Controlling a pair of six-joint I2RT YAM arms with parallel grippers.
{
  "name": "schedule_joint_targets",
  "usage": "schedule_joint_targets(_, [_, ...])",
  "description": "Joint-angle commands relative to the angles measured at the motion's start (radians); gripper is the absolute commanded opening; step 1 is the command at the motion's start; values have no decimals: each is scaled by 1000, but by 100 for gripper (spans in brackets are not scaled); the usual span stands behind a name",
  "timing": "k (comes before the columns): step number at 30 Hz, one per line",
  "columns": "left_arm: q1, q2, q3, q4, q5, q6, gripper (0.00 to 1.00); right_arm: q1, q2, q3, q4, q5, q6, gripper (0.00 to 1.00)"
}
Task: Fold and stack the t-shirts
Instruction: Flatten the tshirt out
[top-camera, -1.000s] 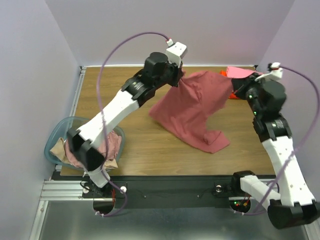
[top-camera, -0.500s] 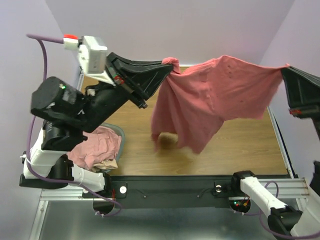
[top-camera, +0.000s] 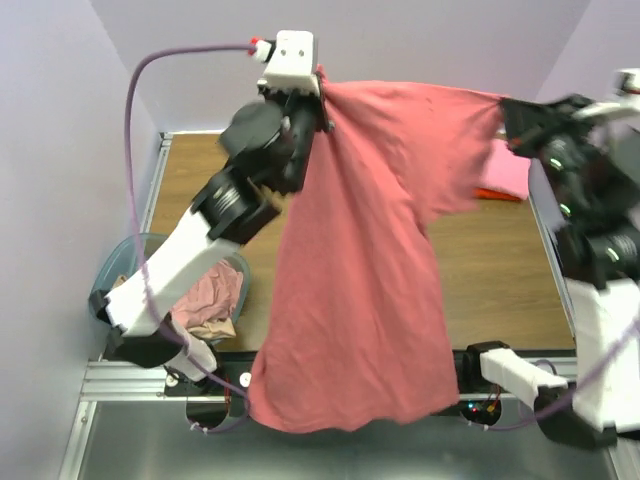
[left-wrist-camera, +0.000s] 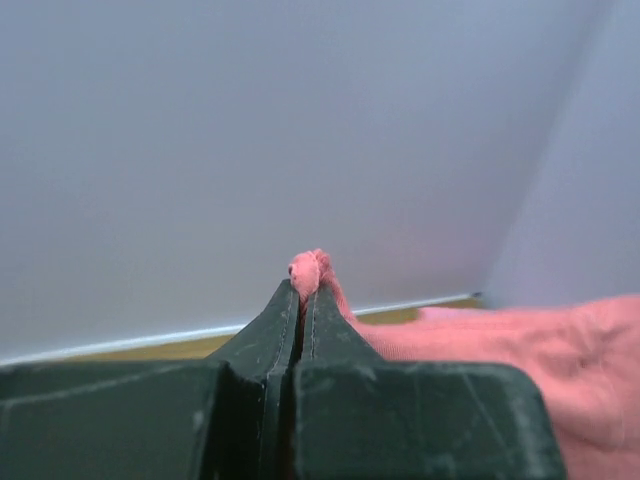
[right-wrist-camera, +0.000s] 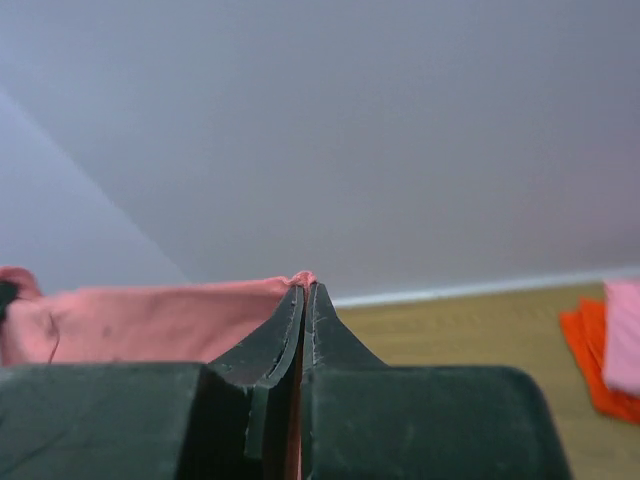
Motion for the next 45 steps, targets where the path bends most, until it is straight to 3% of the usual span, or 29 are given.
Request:
schedule_joint_targets(1, [317, 87, -103, 14, 163, -148, 0, 4, 127, -163, 30, 262, -12, 0])
schedule_joint_targets(4, [432, 274, -112, 35, 379, -175, 25, 2, 234, -237, 95, 348, -24, 0])
schedule_joint_targets(7, [500, 557, 80, -48, 487, -237, 66, -1, 412, -290, 155, 407, -29, 1])
schedule_joint_targets(8, [527, 636, 163, -95, 498, -246, 85, -7, 467, -286, 159, 414, -32, 0])
schedule_joint_targets(9, [535, 779, 340, -193, 516, -246, 91, -16, 523, -243, 161, 420, -36, 0])
schedule_joint_targets(11, [549, 898, 502, -270, 519, -241, 98, -33, 692, -149, 158, 394, -64, 1])
schedule_joint_targets(12, [552, 903, 503, -268, 519, -243, 98, -32, 746, -119, 147, 369, -76, 9])
schedule_joint_targets(14, [557, 864, 438, -237, 525, -253, 98, -33, 831, -79, 132, 342, -87, 39])
schedule_joint_targets(15, [560, 778, 302, -169, 548, -260, 98, -33, 840, -71, 114, 329, -78, 64])
schedule_joint_targets(17, [560, 678, 156, -98, 556, -284, 98, -35, 838, -89, 103, 343, -61, 100])
schedule_joint_targets(20, [558, 499, -69, -56, 578, -368, 98, -33, 778, -164, 98, 334, -50, 100])
schedule_joint_targets(24, [540, 279, -400, -5, 598, -512, 98, -35, 667, -301, 100, 216, -46, 100])
schedule_joint_targets(25, [513, 200, -540, 4, 591, -534, 98, -32, 643, -333, 103, 147, -56, 100])
schedule_joint_targets(27, [476, 132, -723, 12, 549, -608, 99, -20, 627, -410, 106, 72, -84, 100])
schedule_joint_targets(33, [359, -20, -1055, 38, 519, -819, 98, 63, 708, -490, 147, 6, -121, 100])
schedule_joint_targets(39, [359, 49, -1148, 22, 492, -878, 98, 105, 897, -438, 147, 32, -90, 100])
schedule_joint_targets(45, [440, 326, -1018, -25, 475, -812, 98, 105, 898, -543, 152, 145, 22, 100])
